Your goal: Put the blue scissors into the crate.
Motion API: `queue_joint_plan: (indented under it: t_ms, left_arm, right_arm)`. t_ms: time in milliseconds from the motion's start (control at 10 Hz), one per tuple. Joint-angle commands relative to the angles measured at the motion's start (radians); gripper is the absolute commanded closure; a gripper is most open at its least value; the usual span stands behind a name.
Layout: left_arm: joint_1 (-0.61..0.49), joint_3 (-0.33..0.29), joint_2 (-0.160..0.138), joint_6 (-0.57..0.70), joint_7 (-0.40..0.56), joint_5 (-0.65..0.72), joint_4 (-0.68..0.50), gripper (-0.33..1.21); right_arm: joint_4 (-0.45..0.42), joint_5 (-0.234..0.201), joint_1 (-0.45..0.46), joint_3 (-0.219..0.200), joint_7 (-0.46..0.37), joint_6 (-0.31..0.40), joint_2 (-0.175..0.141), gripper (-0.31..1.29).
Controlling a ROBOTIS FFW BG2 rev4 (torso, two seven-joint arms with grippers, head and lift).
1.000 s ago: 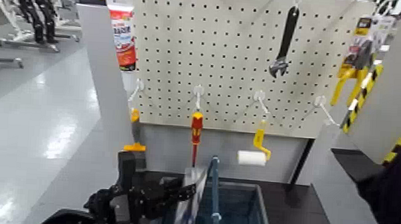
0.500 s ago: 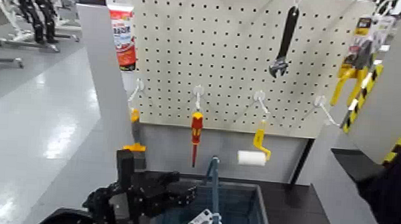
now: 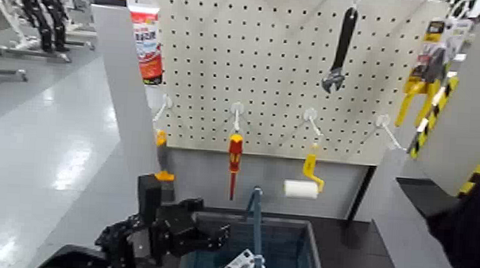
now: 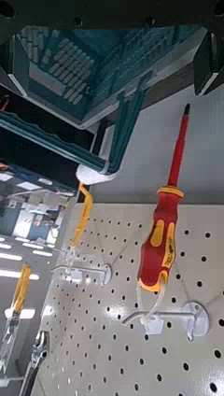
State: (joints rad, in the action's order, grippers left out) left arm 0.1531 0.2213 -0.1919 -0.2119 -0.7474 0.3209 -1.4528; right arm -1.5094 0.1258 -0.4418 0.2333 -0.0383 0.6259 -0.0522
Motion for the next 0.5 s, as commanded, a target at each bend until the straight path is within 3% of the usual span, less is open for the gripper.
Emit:
queue_joint_plan:
  t_ms: [100, 200, 500]
  left_arm:
    - [-0.101, -0.017, 0.000, 0.066, 0.106, -0.025, -0.066, -0.04]
    - [-0.155, -0.030, 0.008, 0.091, 0.174, -0.023, -0.086, -0.04]
    - [-0.290, -0.092, 0.054, 0.253, 0.321, -0.082, -0.095, -0.04]
  right_arm:
    - [-0.002, 0.001, -0.001, 0.000, 0.000, 0.005, 0.000, 0.09]
    - [0.000, 0.028, -0.001, 0.004, 0.009, -0.002, -0.002, 0.09]
    - [-0.006, 0.034, -0.008, 0.006, 0.000, -0.008, -0.008, 0.09]
